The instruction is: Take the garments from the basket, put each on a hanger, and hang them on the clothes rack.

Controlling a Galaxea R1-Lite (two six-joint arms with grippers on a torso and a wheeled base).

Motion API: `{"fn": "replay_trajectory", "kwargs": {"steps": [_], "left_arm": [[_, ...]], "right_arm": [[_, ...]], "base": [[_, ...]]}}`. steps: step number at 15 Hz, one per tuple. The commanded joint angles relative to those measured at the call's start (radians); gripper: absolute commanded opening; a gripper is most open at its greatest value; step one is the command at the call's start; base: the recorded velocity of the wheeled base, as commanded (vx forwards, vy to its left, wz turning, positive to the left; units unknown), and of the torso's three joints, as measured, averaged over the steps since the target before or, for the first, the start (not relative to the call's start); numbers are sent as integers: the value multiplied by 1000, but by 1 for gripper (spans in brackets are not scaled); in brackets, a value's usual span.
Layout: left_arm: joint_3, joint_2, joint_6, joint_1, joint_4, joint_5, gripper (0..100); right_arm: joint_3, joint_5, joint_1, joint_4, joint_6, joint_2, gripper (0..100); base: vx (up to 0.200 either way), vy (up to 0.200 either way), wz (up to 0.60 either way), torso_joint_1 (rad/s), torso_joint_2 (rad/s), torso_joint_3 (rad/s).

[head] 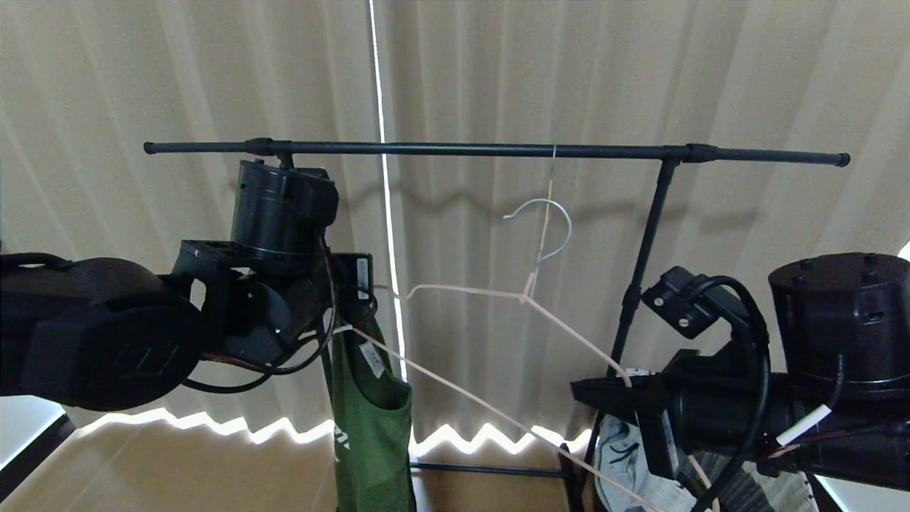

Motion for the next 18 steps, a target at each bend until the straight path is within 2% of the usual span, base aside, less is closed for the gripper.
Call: {"fn": "replay_trajectory", "kwargs": {"steps": [1, 3, 5, 7, 10, 14, 18], "left_arm": [[-30, -3, -1, 0, 15, 1, 0], [-61, -3, -1, 3, 67, 1, 0], [-67, -7, 10, 12, 103, 12, 0], [-65, -7, 19, 14, 116, 47, 0], [-67, -27, 27, 9, 170, 50, 0], [-90, -55, 17, -3, 227, 50, 0], [-102, -54, -66, -20, 235, 50, 0]], "right_arm": [[-11, -3, 18, 4, 1, 44, 0], [-20, -64, 22, 2, 6, 75, 0], [-27, -104, 22, 5, 53, 79, 0], [-32, -107, 17, 5, 75, 84, 0], [-72, -156, 17, 4, 116, 124, 0], [-127, -161, 22, -4, 149, 158, 0], [-141, -184, 46, -8, 169, 179, 0]], "base": [[0, 0, 0, 0, 0, 0], [0, 0, 0, 0, 0, 0], [0, 0, 0, 0, 0, 0], [0, 0, 0, 0, 0, 0], [0, 0, 0, 0, 0, 0], [0, 0, 0, 0, 0, 0], [0, 0, 0, 0, 0, 0]]}}
